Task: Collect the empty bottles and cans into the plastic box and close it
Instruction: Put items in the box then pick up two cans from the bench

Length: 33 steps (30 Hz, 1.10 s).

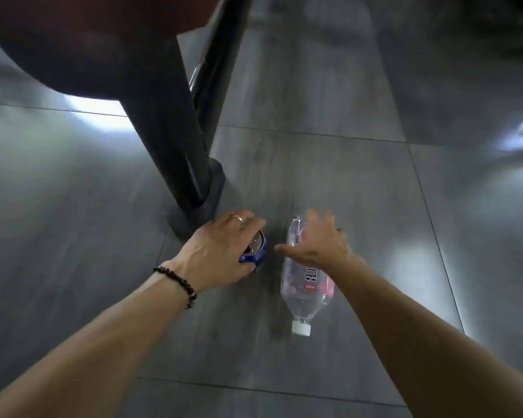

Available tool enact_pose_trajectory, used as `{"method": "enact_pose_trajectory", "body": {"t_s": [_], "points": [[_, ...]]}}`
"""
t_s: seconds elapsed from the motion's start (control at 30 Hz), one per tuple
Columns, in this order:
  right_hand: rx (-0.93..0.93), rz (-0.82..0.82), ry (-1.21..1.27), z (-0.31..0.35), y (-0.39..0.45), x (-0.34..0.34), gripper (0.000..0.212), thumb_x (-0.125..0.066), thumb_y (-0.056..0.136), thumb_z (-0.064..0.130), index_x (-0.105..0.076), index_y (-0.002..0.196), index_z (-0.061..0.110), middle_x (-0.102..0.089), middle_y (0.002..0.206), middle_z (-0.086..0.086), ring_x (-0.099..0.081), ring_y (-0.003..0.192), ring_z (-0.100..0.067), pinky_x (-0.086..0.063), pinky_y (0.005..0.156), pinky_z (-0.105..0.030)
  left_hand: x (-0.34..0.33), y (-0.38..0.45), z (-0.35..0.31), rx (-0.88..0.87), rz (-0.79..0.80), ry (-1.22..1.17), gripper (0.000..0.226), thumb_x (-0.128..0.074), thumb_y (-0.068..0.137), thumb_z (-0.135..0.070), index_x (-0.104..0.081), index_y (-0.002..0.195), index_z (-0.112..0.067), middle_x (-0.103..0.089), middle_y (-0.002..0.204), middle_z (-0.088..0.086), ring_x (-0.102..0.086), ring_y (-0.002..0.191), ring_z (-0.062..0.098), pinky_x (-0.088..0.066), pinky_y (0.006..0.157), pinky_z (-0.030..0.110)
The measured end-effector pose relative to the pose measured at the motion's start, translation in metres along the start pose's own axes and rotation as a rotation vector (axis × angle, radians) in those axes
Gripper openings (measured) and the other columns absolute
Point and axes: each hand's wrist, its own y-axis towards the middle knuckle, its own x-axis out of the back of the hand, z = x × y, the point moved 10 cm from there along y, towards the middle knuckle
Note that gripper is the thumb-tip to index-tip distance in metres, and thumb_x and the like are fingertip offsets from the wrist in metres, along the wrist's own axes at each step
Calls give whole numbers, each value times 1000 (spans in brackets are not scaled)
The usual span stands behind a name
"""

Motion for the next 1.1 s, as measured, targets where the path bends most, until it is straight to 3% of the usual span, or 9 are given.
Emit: {"method": "enact_pose_trajectory", "body": {"t_s": [0.13, 0.3, 0.5, 0.67, 0.87, 1.1], "points": [[-6, -72, -28, -1, 2, 4, 97, -79, 63, 56, -27, 137, 21, -18, 150, -17, -37, 126, -51, -38, 101, -52, -25, 11, 3, 33, 93, 14, 71, -64, 81, -41, -28, 140, -25, -38, 137, -1, -50, 116, 21, -50, 90, 39], [-1, -53, -51, -6, 0, 19, 95, -76, 63, 49, -25, 141, 25, -8, 155, -15, -33, 131, -48, -35, 105, -47, -22, 11, -4, 36, 85, -9, 68, -64, 78, -45, -31, 136, -30, -41, 130, -5, -52, 111, 19, -51, 84, 38], [-41, -62, 66, -18, -66, 111, 98, -73, 71, 47, -17, 149, 27, -8, 156, -14, -32, 134, -42, -31, 110, -42, 41, -14, -49, 24, 126, -12, 66, -64, 76, -52, -32, 130, -33, -44, 125, -8, -56, 103, 18, -53, 79, 37], [-144, -65, 233, -47, -162, 179, 98, -73, 69, 46, -18, 149, 32, -8, 157, -12, -33, 134, -40, -35, 106, -41, 118, -41, -128, -81, 222, 36, 67, -62, 77, -55, -32, 133, -34, -43, 130, -11, -54, 103, 16, -40, 68, 25], [-344, -132, 413, -102, -298, 247, 97, -72, 67, 44, -19, 148, 33, -9, 156, -9, -34, 134, -41, -36, 105, -41, 201, -72, -251, -313, 283, 47, 65, -61, 77, -51, -35, 133, -30, -48, 126, -8, -57, 103, 19, -53, 75, 34], [-655, -328, 557, -198, -495, 295, 92, -73, 65, 45, -23, 142, 34, -12, 153, -8, -43, 125, -41, -40, 98, -40, 242, -127, -420, -652, 387, 71, 63, -60, 75, -50, -35, 130, -32, -49, 125, -8, -57, 104, 22, -52, 76, 38]]}}
